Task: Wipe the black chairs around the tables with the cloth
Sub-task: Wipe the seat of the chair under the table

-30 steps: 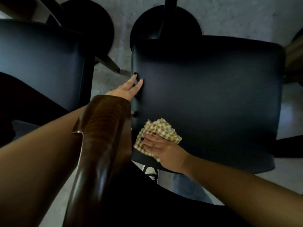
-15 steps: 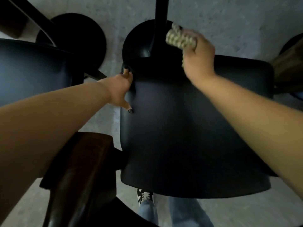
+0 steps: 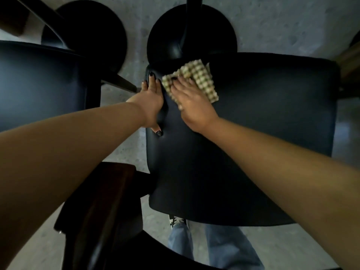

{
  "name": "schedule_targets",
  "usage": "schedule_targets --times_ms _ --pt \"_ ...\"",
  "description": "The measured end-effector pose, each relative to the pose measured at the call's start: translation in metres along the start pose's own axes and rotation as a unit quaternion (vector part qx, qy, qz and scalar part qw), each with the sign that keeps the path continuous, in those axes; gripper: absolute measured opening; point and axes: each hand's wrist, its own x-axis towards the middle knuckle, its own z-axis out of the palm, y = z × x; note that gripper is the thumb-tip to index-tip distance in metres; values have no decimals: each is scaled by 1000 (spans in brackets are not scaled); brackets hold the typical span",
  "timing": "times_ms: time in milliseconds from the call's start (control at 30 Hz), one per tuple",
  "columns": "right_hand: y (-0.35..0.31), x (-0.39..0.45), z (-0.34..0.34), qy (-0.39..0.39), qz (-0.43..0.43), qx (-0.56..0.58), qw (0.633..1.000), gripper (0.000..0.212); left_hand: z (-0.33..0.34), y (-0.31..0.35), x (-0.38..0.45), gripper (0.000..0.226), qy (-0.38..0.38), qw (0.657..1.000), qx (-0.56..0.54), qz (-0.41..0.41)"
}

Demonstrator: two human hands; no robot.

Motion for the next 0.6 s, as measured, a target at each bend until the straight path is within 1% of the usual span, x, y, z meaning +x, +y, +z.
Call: schedule_targets --times_ms 100,200,267,333,433,533,600 --pt "-13 -42 12 -5 -58 35 998 49 0 1 -1 144 -8 1000 23 1" --pt "-28 -82 31 -27 -71 53 996 51 2 0 -4 140 -10 999 41 5" --pt "-39 -105 45 -40 -78 48 995 54 2 -3 -7 136 -14 999 35 12" --pt "-51 -126 56 -68 -97 40 992 56 2 -6 -10 135 -21 999 25 16" --pt "-58 -150 67 -105 -127 54 985 53 -4 -2 -13 135 -23 997 66 10" --pt "-58 -161 69 -134 -130 65 980 51 -13 4 -18 130 -18 993 119 1" --pt "-60 -163 68 -164 -119 55 978 54 -19 5 -20 123 -11 992 122 -6"
